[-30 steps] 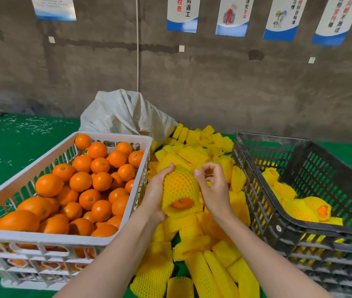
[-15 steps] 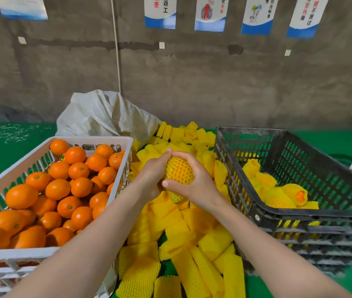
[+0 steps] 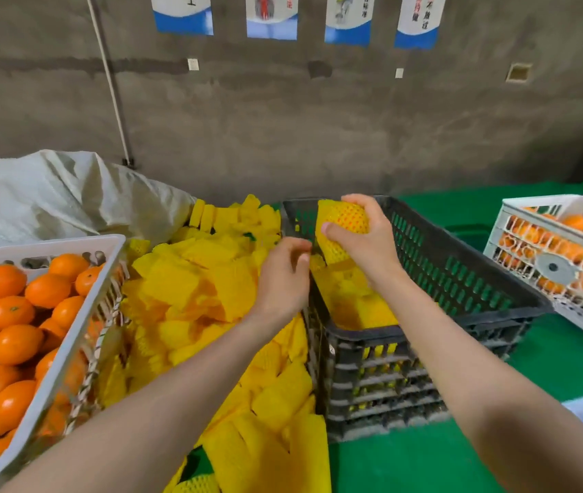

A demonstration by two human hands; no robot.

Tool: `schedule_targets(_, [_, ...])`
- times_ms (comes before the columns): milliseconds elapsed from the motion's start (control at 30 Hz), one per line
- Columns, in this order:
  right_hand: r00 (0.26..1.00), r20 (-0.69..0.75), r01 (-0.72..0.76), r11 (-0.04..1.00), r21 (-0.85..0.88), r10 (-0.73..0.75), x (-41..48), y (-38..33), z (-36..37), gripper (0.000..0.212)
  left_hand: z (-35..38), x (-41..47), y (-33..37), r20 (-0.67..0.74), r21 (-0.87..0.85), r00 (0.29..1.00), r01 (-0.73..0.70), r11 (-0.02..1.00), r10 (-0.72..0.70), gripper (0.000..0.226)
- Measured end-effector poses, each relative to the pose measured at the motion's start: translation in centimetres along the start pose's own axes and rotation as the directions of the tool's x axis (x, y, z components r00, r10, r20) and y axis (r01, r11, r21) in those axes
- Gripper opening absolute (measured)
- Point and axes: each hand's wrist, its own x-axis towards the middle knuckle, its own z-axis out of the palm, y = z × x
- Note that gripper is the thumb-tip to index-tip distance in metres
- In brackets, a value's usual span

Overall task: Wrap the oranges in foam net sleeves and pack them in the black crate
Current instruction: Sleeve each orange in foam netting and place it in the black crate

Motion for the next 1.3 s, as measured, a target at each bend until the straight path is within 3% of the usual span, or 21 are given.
schedule_targets(100, [0.996, 0.032, -0.075, 0.956, -0.284, 0.088, 3.0, 2.6, -2.4, 0.049, 3.8, 0.9, 0.5, 0.307, 0.219, 0.947, -0.168, 0.961, 0.096, 0.026])
schedule_targets(200, [0.956, 0.203, -0.022, 0.741, -0.672, 0.212, 5.7, 5.6, -3.6, 0.057, 6.4, 1.0, -0.1, 0.492, 0.492, 0.871, -0.266, 0.829, -0.013, 0.038])
schedule_targets(267, [0.898, 0.307, 0.085, 0.561, -0.824, 0.314, 6.9, 7.7, -3.5, 0.055, 7.0, 0.9, -0.8, 0.499, 0.583, 0.866, -0.301, 0.755, -0.040, 0.042])
schedule_targets(367, [0.821, 0.374, 0.235, 0.342, -0.910, 0.431, 7.7, 10.7, -2.6, 0.062, 7.0, 0.8, -1.4, 0.485, 0.575, 0.874, -0.303, 0.760, -0.018, 0.043])
schedule_targets(500, [0.665, 0.392, 0.260, 0.294, -0.920, 0.636, 8.0, 13.1, -1.7, 0.077, 7.1, 0.8, -1.6, 0.455, 0.543, 0.890, -0.277, 0.793, -0.001, 0.044])
schedule_targets(600, [0.647, 0.380, 0.303, 0.235, -0.924, 0.661, 7.4, 13.1, -0.6, 0.063, 7.2, 0.8, -1.6, 0.439, 0.527, 0.898, -0.261, 0.809, 0.004, 0.044])
schedule_targets(733, [0.707, 0.490, 0.384, 0.306, -0.871, 0.510, 6.4, 11.5, 1.0, 0.036, 7.0, 0.5, -1.4, 0.405, 0.511, 0.914, -0.252, 0.822, 0.029, 0.037])
schedule_targets(867, [0.791, 0.576, 0.503, 0.318, -0.804, 0.205, 5.7, 9.9, 0.9, 0.043, 6.0, -0.1, -0.8, 0.342, 0.348, 0.938, -0.181, 0.920, 0.055, 0.028])
schedule_targets(1033, [0.876, 0.424, 0.469, 0.602, -0.646, -0.228, 4.3, 7.4, 0.7, 0.029, 2.8, -2.1, -1.2, 0.399, 0.205, 0.903, -0.260, 0.944, 0.162, 0.034])
schedule_targets(1167, [0.805, 0.293, 0.593, 0.681, -0.430, -0.516, 1.2, 3.6, 3.2, 0.020, -3.0, -2.8, -2.4, 0.318, 0.199, 0.944, -0.151, 0.968, 0.082, 0.036])
schedule_targets(1300, [0.731, 0.311, 0.678, 0.699, -0.227, -0.608, -2.3, -0.8, 7.8, 0.016, -11.3, -2.8, -3.7, 0.093, 0.140, 0.995, 0.027, 0.990, -0.040, 0.028])
